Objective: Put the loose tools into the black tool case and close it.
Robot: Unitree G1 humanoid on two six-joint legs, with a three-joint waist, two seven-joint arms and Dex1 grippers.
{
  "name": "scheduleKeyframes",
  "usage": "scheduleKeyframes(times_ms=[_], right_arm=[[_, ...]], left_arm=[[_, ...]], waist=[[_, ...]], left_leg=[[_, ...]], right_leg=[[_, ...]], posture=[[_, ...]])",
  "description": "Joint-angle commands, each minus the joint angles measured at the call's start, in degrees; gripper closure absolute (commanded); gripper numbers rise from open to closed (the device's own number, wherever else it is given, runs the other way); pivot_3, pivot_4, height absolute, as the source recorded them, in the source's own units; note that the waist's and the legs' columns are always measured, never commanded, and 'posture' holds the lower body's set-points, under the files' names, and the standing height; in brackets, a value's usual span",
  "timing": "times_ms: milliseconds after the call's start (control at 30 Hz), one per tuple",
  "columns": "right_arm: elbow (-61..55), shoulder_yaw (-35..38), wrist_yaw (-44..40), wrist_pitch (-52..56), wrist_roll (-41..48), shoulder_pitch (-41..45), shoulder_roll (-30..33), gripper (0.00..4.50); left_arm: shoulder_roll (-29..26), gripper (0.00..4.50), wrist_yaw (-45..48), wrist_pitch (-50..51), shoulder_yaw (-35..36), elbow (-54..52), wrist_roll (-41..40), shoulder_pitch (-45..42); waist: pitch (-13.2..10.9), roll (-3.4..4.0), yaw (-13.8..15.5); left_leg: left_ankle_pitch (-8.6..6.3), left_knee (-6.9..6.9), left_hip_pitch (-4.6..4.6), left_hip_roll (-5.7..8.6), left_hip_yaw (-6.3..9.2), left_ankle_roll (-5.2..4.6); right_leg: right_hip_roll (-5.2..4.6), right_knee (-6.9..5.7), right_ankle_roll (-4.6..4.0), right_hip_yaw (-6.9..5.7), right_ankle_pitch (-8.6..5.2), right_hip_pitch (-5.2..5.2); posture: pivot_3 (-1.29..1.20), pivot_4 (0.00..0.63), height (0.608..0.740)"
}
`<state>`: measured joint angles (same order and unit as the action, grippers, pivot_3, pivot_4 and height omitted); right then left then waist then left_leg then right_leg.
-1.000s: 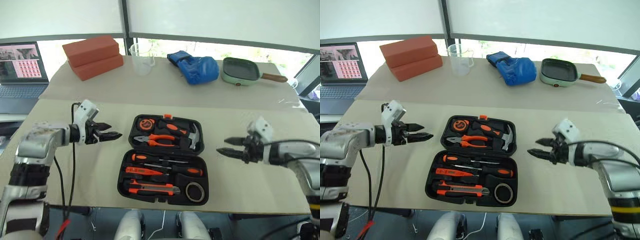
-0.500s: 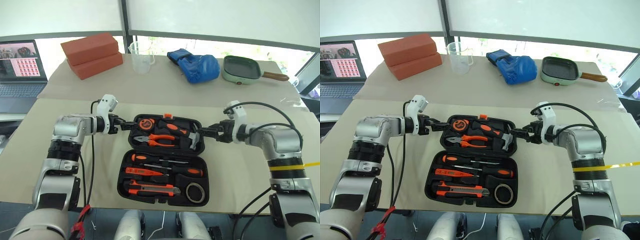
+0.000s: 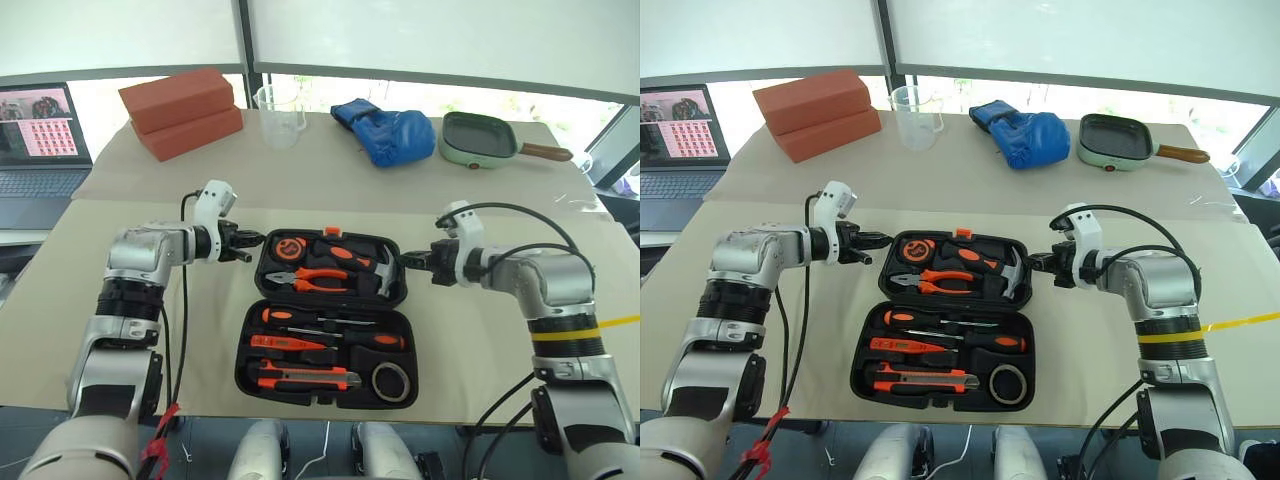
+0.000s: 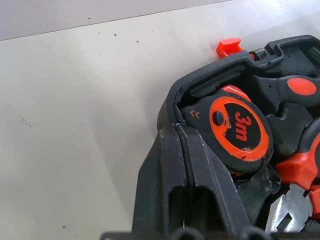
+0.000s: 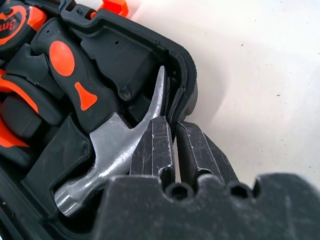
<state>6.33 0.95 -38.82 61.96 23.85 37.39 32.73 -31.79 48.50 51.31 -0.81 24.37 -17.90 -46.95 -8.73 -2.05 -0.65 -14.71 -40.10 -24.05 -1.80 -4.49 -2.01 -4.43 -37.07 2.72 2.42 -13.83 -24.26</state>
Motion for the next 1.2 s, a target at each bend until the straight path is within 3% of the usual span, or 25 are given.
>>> scheduleKeyframes(times_ms=[33,300,400,733,1000,1200], right_arm=[[-4.5,2.9,0.3,0.3,2.7,1.2,-1.3,4.50],[-9.4,6.2,1.0,1.9,5.3,1.5,-2.3,4.50],[-9.7,4.8,0.6,1.6,4.6,0.5,-1.7,4.50],[-6.4,3.5,1.0,0.1,2.3,1.1,-1.7,4.50],[-6.7,3.1,0.7,-0.4,1.7,0.5,-2.2,4.50],[-5.8,2.5,0.6,-1.5,1.3,0.5,-2.2,4.50]], left_arm=[[0.2,4.47,1.5,0.8,0.4,-4.2,-1.9,1.8],[-0.9,4.47,1.8,4.0,3.3,-13.2,-5.3,6.4],[-1.3,3.72,1.4,5.4,3.6,-12.0,-5.1,5.9],[-1.1,0.03,0.4,11.3,2.4,-12.1,-5.6,3.6],[-0.4,0.01,-5.3,12.4,4.8,-8.8,-2.9,0.9],[-4.4,0.01,-5.3,11.0,3.7,-7.8,-1.4,0.5]], waist=[[0.0,0.00,-0.1],[0.0,0.00,0.1],[0.0,0.00,0.1],[0.0,0.00,0.0],[0.0,0.00,0.2],[0.0,0.00,-0.7]], left_leg=[[0.00,0.01,-0.01,0.00,0.00,0.00],[-0.01,0.12,-0.21,-0.02,0.01,-0.01],[-0.01,0.16,-0.22,0.03,0.02,-0.02],[-0.01,0.22,-0.23,0.05,0.01,-0.02],[-0.01,0.22,-0.24,0.06,0.03,-0.01],[0.03,0.32,-0.21,0.01,0.03,0.06]], right_leg=[[0.00,0.00,0.00,0.00,0.00,-0.02],[-0.03,-0.01,0.00,-0.01,0.01,-0.20],[-0.04,0.03,0.01,-0.03,0.01,-0.20],[-0.03,0.09,0.01,-0.03,0.01,-0.20],[-0.03,0.10,0.02,-0.05,0.02,-0.20],[0.03,0.10,0.01,-0.01,0.01,-0.28]], posture=[[0.00,0.150,0.738],[0.00,0.150,0.738],[0.00,0.150,0.738],[0.00,0.150,0.738],[0.00,0.150,0.738],[0.00,0.150,0.738]])
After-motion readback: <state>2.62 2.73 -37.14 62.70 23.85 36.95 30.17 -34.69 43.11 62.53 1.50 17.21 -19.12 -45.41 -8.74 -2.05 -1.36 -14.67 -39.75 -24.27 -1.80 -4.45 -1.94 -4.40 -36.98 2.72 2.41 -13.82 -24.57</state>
